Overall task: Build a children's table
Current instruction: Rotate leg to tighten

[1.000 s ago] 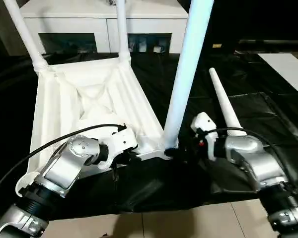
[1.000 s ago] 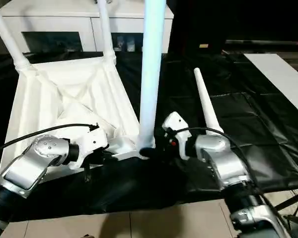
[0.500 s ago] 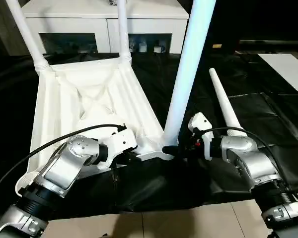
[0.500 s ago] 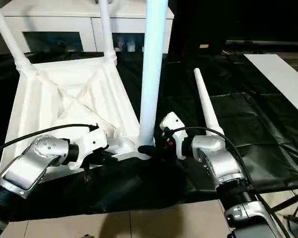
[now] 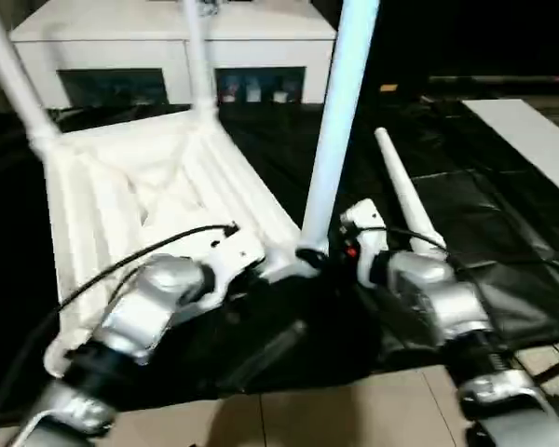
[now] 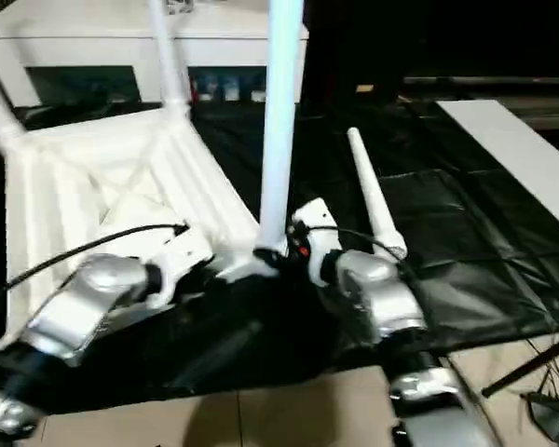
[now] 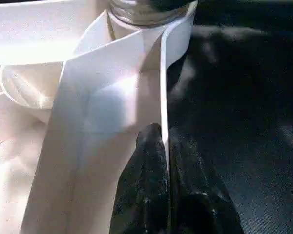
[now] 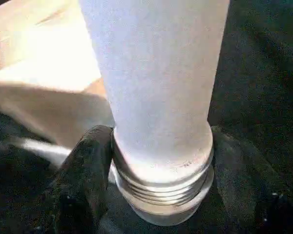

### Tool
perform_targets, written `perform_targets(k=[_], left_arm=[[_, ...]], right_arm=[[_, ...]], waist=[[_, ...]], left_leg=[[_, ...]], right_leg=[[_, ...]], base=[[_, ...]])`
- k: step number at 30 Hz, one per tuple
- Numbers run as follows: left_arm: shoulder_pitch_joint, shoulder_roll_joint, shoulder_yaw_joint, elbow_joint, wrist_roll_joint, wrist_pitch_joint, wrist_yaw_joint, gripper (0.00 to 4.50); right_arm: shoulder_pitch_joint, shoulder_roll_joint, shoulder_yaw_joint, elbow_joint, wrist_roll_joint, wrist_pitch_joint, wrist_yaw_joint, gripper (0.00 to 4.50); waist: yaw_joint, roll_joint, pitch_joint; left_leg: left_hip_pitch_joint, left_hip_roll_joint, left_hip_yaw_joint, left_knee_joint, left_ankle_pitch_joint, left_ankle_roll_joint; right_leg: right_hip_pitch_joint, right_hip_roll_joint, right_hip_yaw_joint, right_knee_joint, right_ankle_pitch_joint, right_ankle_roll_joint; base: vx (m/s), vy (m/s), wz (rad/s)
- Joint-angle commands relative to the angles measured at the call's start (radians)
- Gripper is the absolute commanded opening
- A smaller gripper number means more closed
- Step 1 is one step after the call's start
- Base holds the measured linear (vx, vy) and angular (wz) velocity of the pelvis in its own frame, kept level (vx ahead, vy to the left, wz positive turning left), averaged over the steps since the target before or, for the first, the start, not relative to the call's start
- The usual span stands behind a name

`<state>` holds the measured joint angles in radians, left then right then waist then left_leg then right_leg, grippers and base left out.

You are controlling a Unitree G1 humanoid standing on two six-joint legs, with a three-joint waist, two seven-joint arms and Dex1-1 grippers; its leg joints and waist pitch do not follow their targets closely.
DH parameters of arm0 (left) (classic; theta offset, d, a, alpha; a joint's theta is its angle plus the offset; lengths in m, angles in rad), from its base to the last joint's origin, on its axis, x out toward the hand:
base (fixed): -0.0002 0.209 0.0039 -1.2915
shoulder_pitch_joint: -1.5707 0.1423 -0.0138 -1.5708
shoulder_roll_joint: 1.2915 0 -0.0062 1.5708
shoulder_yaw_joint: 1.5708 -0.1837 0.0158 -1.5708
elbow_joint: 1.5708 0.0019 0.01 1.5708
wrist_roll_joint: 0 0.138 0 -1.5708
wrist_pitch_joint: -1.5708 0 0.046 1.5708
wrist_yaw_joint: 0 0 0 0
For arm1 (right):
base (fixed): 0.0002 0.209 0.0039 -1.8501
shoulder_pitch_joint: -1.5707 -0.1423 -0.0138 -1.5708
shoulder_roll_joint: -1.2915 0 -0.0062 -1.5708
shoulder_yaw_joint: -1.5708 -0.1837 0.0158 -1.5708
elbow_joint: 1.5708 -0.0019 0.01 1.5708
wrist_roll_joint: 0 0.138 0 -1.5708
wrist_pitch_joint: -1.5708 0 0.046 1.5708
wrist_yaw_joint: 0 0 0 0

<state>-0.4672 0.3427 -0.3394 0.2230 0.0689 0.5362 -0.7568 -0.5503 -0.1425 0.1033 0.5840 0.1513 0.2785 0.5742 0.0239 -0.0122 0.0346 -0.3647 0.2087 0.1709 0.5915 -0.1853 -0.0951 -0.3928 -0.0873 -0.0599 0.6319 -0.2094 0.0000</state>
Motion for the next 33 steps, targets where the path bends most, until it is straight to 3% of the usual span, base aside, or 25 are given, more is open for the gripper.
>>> perform_targets(k=[1, 5, 7, 13, 14, 17, 20, 25, 29, 31, 33], left_arm=[[-0.013, -0.053, 0.014, 0.028, 0.016, 0.043, 0.101, 0.00], [-0.058, -0.177, 0.039, 0.103, 0.058, 0.067, 0.280, 0.00], [-0.078, -0.213, 0.032, 0.131, 0.068, 0.054, 0.322, 0.00], [-0.080, -0.196, 0.023, 0.127, 0.084, 0.050, 0.310, 0.00], [-0.080, -0.195, 0.023, 0.127, 0.086, 0.050, 0.309, 0.00], [-0.072, -0.179, 0.018, 0.118, 0.093, 0.049, 0.296, 0.00], [-0.059, -0.156, 0.010, 0.101, 0.097, 0.047, 0.276, 0.00], [-0.032, -0.113, 0.000, 0.076, 0.096, 0.043, 0.237, 0.00], [-0.001, -0.054, -0.020, 0.049, 0.086, 0.028, 0.162, 0.00], [0.010, -0.029, -0.032, 0.034, 0.074, 0.007, 0.117, 0.00], [0.019, -0.011, -0.036, 0.019, 0.064, 0.013, 0.088, 0.00]], right_arm=[[-0.007, 0.040, -0.039, 0.093, -0.028, 0.042, -0.173, 2.73], [-0.056, 0.152, -0.094, 0.193, -0.035, 0.010, -0.421, 2.72], [-0.080, 0.189, -0.080, 0.224, -0.050, -0.013, -0.458, 2.72], [-0.092, 0.226, -0.068, 0.198, -0.039, -0.072, -0.377, 2.72], [-0.092, 0.226, -0.067, 0.196, -0.042, -0.077, -0.383, 3.28], [-0.088, 0.221, -0.062, 0.174, -0.041, -0.099, -0.355, 3.49], [-0.076, 0.194, -0.056, 0.130, -0.045, -0.098, -0.333, 3.90], [-0.019, 0.118, -0.027, -0.004, -0.045, -0.025, -0.250, 4.31], [0.059, 0.018, 0.002, -0.168, -0.003, 0.077, -0.085, 4.47], [0.084, -0.022, 0.017, -0.220, 0.018, 0.096, -0.010, 4.47], [0.104, -0.056, 0.031, -0.261, 0.036, 0.105, 0.053, 4.47]], waist=[[0.000, 0.003, -0.046], [-0.005, 0.004, -0.049], [-0.003, 0.003, -0.052], [0.007, 0.003, -0.054], [0.007, 0.003, -0.054], [0.006, 0.004, -0.053], [0.004, 0.003, -0.051], [0.000, 0.002, -0.051], [0.004, 0.005, -0.050], [0.006, 0.011, -0.049], [0.008, 0.009, -0.050]], left_leg=[[0.005, 0.013, 0.000, -0.075, -0.235, -0.016], [0.006, 0.011, 0.000, -0.074, -0.237, -0.018], [0.006, 0.010, 0.000, -0.072, -0.224, -0.011], [0.001, 0.009, 0.002, -0.070, -0.180, 0.019], [0.000, 0.009, 0.003, -0.070, -0.176, 0.020], [-0.001, 0.009, 0.003, -0.071, -0.190, 0.023], [-0.003, 0.010, 0.002, -0.073, -0.199, 0.020], [-0.006, 0.009, 0.001, -0.072, -0.182, 0.025], [-0.004, 0.013, 0.000, -0.073, -0.184, 0.033], [-0.002, 0.014, -0.001, -0.075, -0.194, 0.032], [-0.002, 0.016, 0.001, -0.073, -0.190, 0.034]], right_leg=[[0.039, -0.042, 0.040, -0.090, -0.236, -0.196], [0.033, -0.040, 0.041, -0.091, -0.211, -0.189], [0.035, -0.040, 0.041, -0.091, -0.189, -0.186], [0.042, -0.039, 0.039, -0.083, -0.099, -0.186], [0.042, -0.039, 0.040, -0.083, -0.098, -0.187], [0.042, -0.039, 0.039, -0.085, -0.115, -0.188], [0.042, -0.039, 0.039, -0.087, -0.138, -0.181], [0.046, -0.036, 0.039, -0.087, -0.118, -0.180], [0.046, -0.037, 0.042, -0.089, -0.118, -0.177], [0.044, -0.035, 0.043, -0.091, -0.124, -0.185], [0.045, -0.035, 0.043, -0.087, -0.093, -0.193]], base=[[0.000, 0.000, 0.00], [0.000, 0.000, 0.00], [0.000, 0.000, 0.00], [0.000, 0.000, 0.00], [0.000, 0.000, 0.00], [0.000, 0.000, 0.00], [0.000, 0.000, 0.00], [0.000, 0.000, 0.00], [0.000, 0.000, 0.00], [0.000, 0.000, 0.00], [0.000, 0.000, 0.00]])
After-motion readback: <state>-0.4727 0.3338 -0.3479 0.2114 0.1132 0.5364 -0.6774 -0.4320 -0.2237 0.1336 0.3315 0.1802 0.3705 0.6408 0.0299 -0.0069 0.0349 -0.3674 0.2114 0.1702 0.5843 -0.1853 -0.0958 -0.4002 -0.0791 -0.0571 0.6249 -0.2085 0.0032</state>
